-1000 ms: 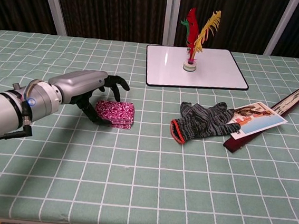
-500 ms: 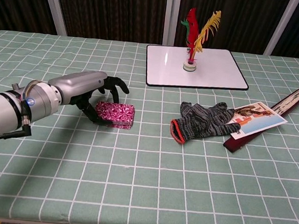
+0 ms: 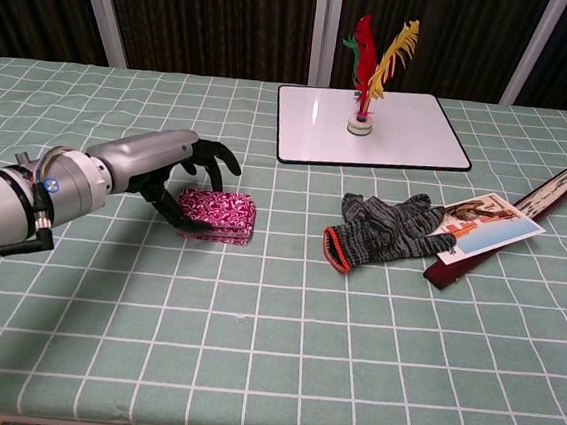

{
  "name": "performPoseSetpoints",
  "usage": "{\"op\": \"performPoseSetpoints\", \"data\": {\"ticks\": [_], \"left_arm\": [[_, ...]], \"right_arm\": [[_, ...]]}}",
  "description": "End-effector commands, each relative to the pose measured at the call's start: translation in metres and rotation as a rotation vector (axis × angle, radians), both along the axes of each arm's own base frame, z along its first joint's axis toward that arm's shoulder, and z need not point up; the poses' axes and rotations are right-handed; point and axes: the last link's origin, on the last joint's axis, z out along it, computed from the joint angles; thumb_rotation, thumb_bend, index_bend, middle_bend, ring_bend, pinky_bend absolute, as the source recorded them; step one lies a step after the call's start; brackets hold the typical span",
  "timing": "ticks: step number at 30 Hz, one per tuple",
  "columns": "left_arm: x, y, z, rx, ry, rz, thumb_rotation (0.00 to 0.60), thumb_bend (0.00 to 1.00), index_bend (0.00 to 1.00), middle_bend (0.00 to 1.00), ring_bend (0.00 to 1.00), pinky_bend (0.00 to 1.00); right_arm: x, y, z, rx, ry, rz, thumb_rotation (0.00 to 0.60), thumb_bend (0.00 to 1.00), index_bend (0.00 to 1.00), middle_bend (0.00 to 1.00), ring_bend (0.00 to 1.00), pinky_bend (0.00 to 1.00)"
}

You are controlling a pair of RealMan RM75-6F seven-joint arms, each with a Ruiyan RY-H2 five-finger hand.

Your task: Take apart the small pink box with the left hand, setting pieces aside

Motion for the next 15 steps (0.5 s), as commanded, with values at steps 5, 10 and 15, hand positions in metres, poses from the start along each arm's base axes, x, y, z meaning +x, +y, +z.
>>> {"op": "performPoseSetpoints", "data": {"ticks": [5, 10, 15], "left_arm": [[-0.009, 0.002, 0.012, 0.034, 0.002, 0.009, 0.6, 0.25, 0.24, 0.38, 0.17, 0.22], [-0.031, 0.011, 0.038, 0.103, 0.019, 0.052, 0.6, 0.25, 0.24, 0.39, 0.17, 0.22], [-0.062, 0.021, 0.064, 0.169, 0.043, 0.116, 0.6, 0.25, 0.24, 0.39, 0.17, 0.22]], "right_arm": [[0.004, 0.0, 0.002, -0.009, 0.001, 0.011, 0.6, 0.1, 0.0, 0.0, 0.0, 0.0], [0.009, 0.0, 0.001, -0.009, 0.004, 0.024, 0.6, 0.1, 0.0, 0.0, 0.0, 0.0], [0.013, -0.002, -0.001, -0.003, 0.007, 0.031, 0.6, 0.1, 0.0, 0.0, 0.0, 0.0]]}}
